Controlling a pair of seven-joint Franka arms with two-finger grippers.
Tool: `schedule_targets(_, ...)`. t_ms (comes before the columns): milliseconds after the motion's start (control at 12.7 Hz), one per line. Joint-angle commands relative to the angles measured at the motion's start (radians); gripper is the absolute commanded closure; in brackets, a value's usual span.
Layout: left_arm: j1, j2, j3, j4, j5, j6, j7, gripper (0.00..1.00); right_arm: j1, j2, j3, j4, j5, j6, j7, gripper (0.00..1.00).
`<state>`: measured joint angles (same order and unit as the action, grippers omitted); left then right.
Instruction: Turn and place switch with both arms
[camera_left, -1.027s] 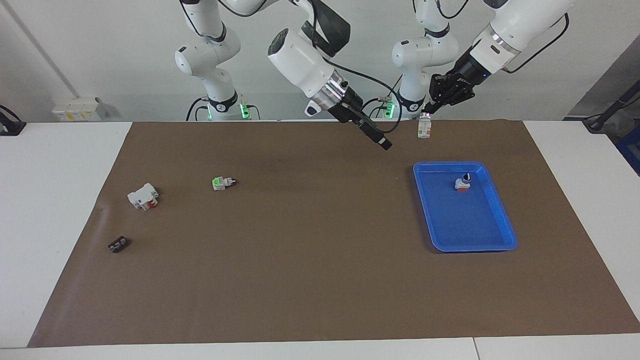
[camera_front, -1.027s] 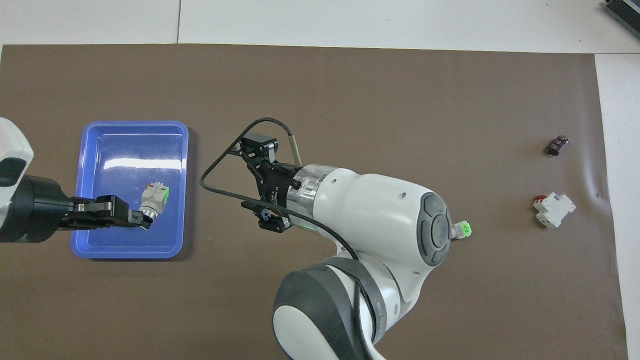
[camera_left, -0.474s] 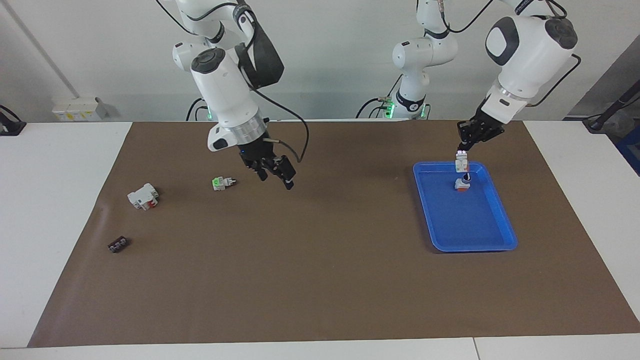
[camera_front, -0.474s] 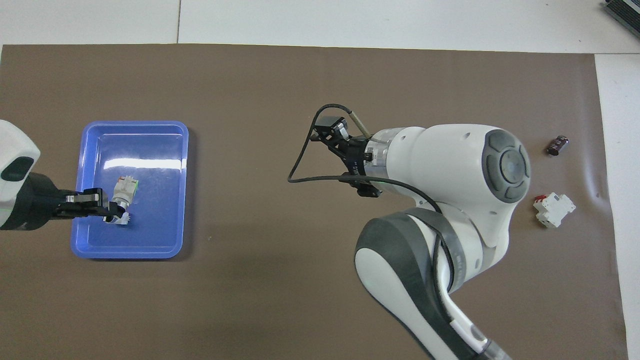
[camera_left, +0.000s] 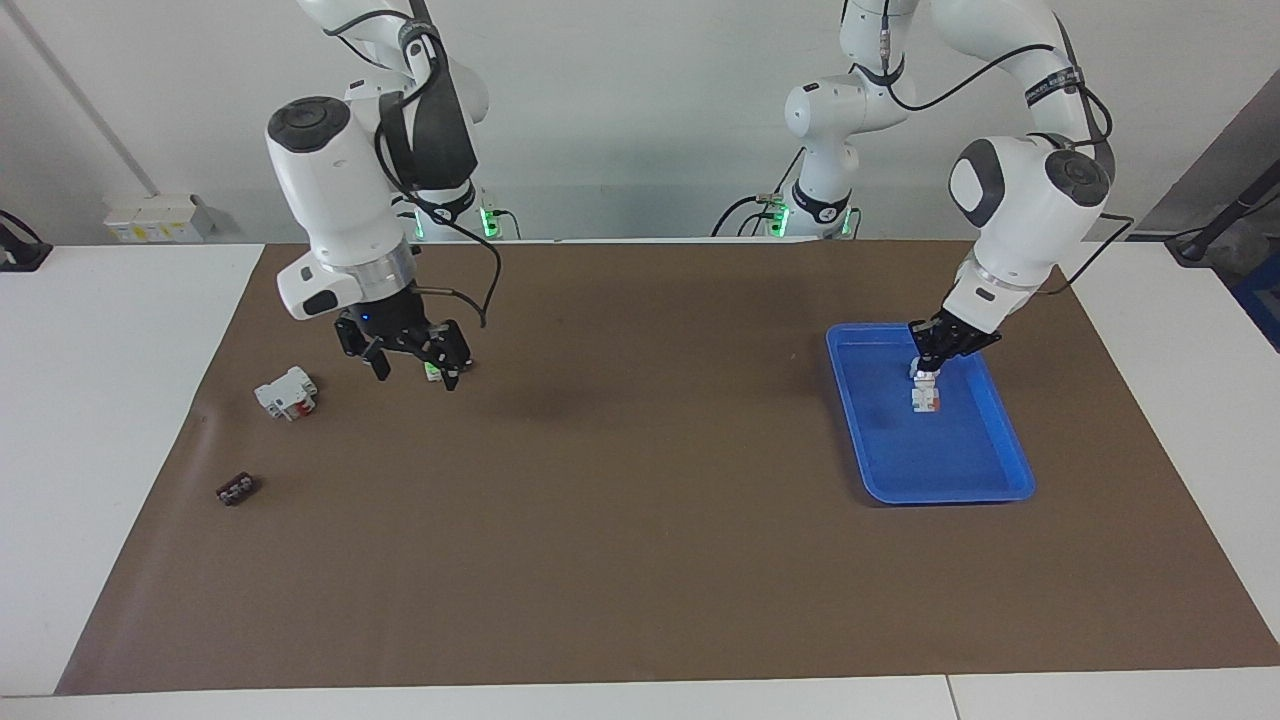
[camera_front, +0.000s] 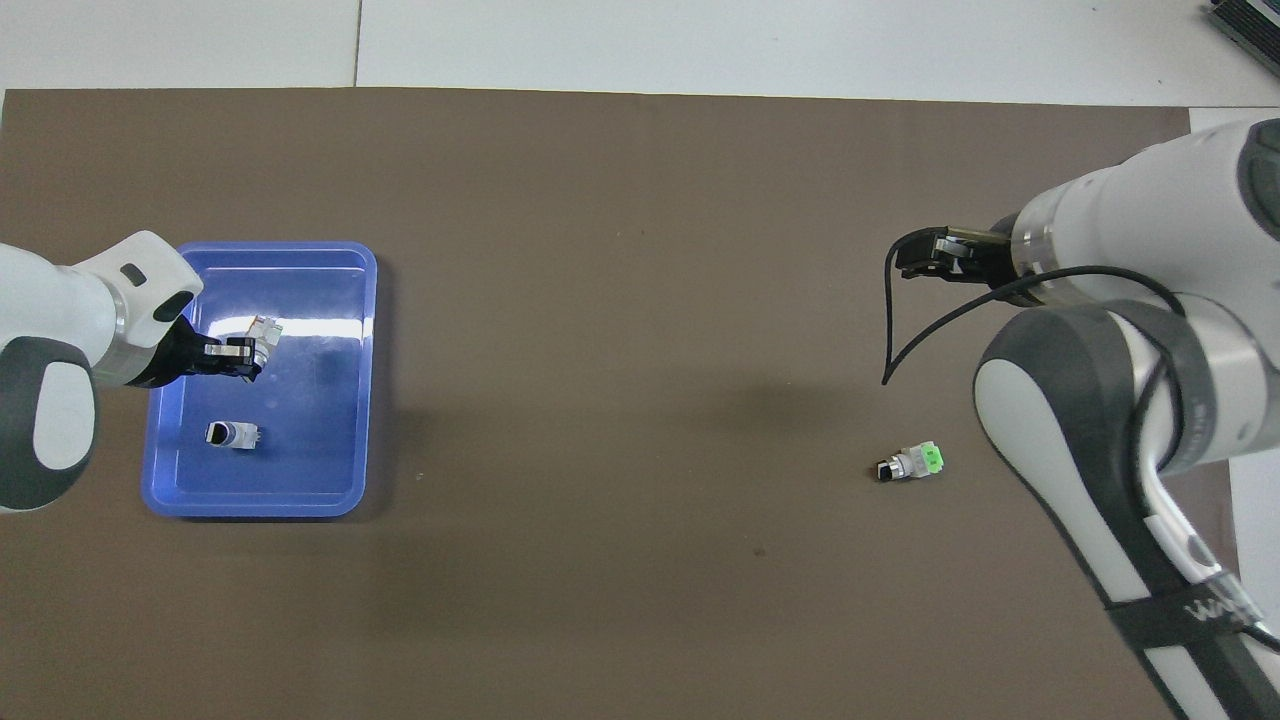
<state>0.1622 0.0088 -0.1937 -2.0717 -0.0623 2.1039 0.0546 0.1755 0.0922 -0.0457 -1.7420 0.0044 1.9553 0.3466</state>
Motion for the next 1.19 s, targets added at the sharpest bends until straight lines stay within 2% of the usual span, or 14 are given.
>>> schedule_targets(0, -0.039, 0.022, 0.000, 0.080, 0.024, -0.022, 0.004, 0.62, -0.072, -0.046, 0.009, 0.074, -0.021, -0.154, -0.115, 0.00)
schedule_targets(158, -0.059, 0.060, 0.000, 0.189, 0.027, -0.115, 0.005, 0.61, -0.151, -0.084, 0.021, 0.090, -0.009, -0.214, -0.190, 0.00)
schedule_targets(474, -0.118, 0.137, -0.003, 0.462, 0.062, -0.370, 0.004, 0.60, -0.179, -0.085, 0.007, 0.255, -0.007, -0.436, -0.202, 0.00)
schedule_targets(711, -0.162, 0.132, -0.004, 0.574, 0.111, -0.556, 0.004, 0.61, -0.180, -0.092, 0.012, 0.265, -0.008, -0.508, -0.199, 0.00)
schedule_targets(869, -0.171, 0.131, -0.007, 0.671, 0.130, -0.700, 0.004, 0.62, -0.177, -0.097, 0.014, 0.256, 0.000, -0.495, -0.187, 0.00)
schedule_targets(1027, -0.171, 0.128, -0.006, 0.712, 0.130, -0.794, 0.004, 0.60, -0.171, -0.109, 0.017, 0.237, -0.007, -0.499, -0.164, 0.00)
schedule_targets(1107, -0.171, 0.088, -0.009, 0.703, 0.125, -0.774, 0.008, 0.46, -0.169, -0.120, 0.017, 0.216, -0.012, -0.496, -0.169, 0.00)
